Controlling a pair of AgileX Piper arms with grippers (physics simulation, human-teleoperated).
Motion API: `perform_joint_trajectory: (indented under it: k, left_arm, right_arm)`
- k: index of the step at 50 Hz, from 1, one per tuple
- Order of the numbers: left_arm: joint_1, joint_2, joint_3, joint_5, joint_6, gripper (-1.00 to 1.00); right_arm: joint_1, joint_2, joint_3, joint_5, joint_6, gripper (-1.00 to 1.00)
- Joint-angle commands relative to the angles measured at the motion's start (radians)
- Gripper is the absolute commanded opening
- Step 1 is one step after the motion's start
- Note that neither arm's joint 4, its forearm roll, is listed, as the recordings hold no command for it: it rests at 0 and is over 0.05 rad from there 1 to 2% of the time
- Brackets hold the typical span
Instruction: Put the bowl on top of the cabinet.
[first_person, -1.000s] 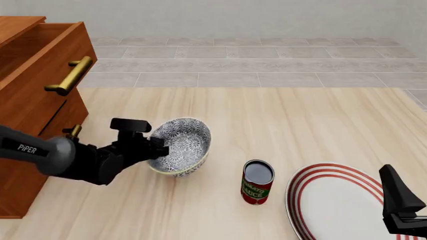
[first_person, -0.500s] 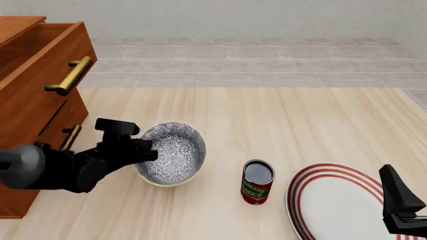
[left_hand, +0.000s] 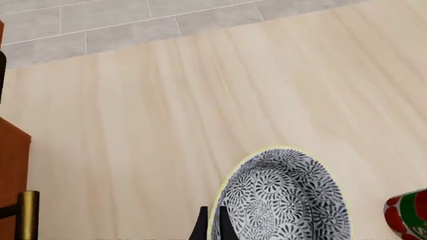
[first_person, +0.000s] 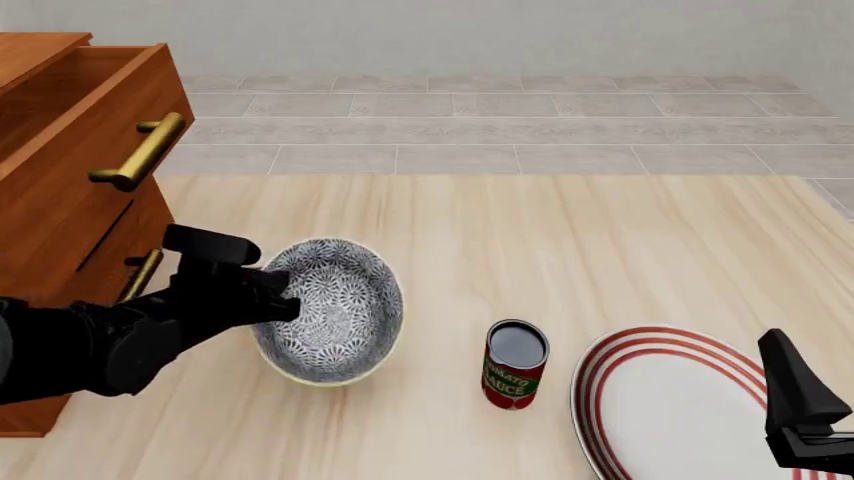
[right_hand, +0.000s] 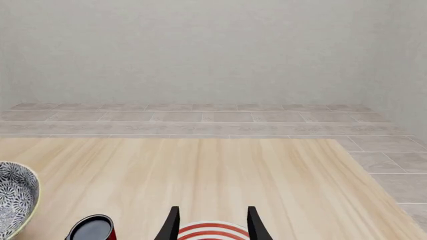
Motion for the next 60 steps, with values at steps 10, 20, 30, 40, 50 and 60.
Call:
perform_joint_trajectory:
  k: [10, 20, 30, 40, 50, 60]
  left_arm:
    - [0.010, -0.143, -0.012, 0.090, 0.022, -1.00]
    - [0.020, -0.213, -0.014, 0.127, 0.033, -1.00]
    - [0.015, -0.301, -0.028, 0.183, 0.036, -1.00]
    - [0.002, -0.367, -0.038, 0.228, 0.039, -1.00]
    - [-0.022, -0.453, -0.061, 0.296, 0.036, -1.00]
    - [-0.012, -0.512, -0.086, 0.338, 0.030, -1.00]
  right_arm:
    - [0.000, 0.000, 0.000, 0.000, 0.000, 1.00]
    - [0.000, 0.000, 0.000, 0.000, 0.000, 1.00]
    - [0.000, 0.000, 0.000, 0.000, 0.000, 1.00]
    - [0.000, 0.000, 0.000, 0.000, 0.000, 1.00]
    - [0.000, 0.000, 0.000, 0.000, 0.000, 1.00]
    - [0.000, 0.000, 0.000, 0.000, 0.000, 1.00]
